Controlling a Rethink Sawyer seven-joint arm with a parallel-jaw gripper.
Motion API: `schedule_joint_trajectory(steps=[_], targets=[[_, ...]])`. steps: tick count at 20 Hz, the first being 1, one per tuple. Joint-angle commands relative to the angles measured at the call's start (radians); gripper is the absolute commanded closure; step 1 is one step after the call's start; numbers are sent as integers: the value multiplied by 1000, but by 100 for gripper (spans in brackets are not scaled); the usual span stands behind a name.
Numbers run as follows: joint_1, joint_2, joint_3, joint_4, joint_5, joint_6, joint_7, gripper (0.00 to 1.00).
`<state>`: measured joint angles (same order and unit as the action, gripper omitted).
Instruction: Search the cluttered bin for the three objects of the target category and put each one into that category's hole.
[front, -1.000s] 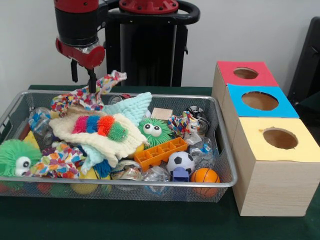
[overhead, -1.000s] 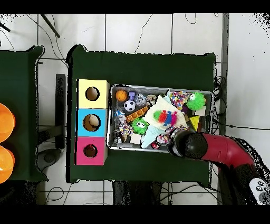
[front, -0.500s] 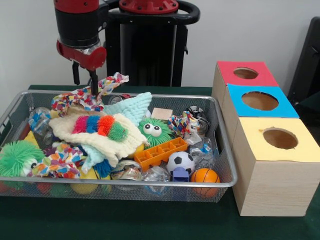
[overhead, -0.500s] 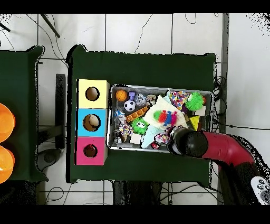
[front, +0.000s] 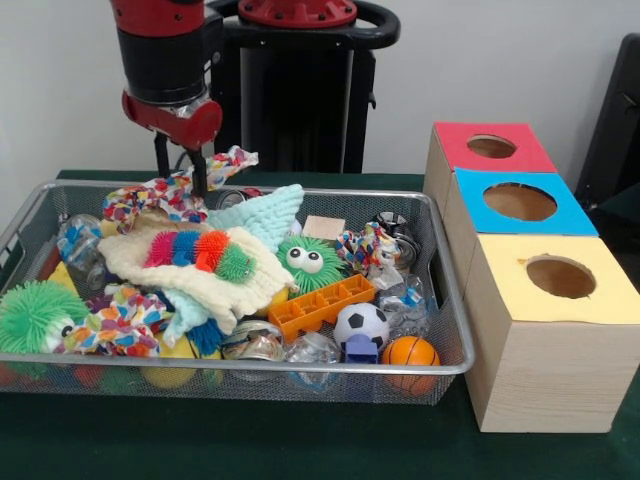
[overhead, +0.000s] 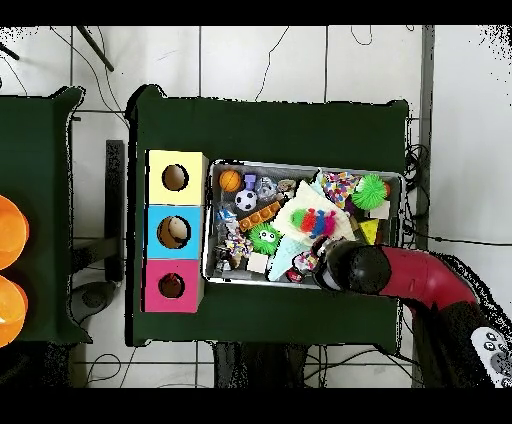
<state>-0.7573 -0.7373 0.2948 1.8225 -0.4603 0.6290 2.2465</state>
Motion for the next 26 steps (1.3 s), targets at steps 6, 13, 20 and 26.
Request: schedule_joint_trajectory(steps=[6,13,20,26], targets=[[-6,242,61,-132,-88,-199,-85,0],[11,222,46,-127,-105,-215,-90,100],[26,171,35,-91,-81,-184,-59,100],[70,-37,27,9,-13,-58,-48,100]])
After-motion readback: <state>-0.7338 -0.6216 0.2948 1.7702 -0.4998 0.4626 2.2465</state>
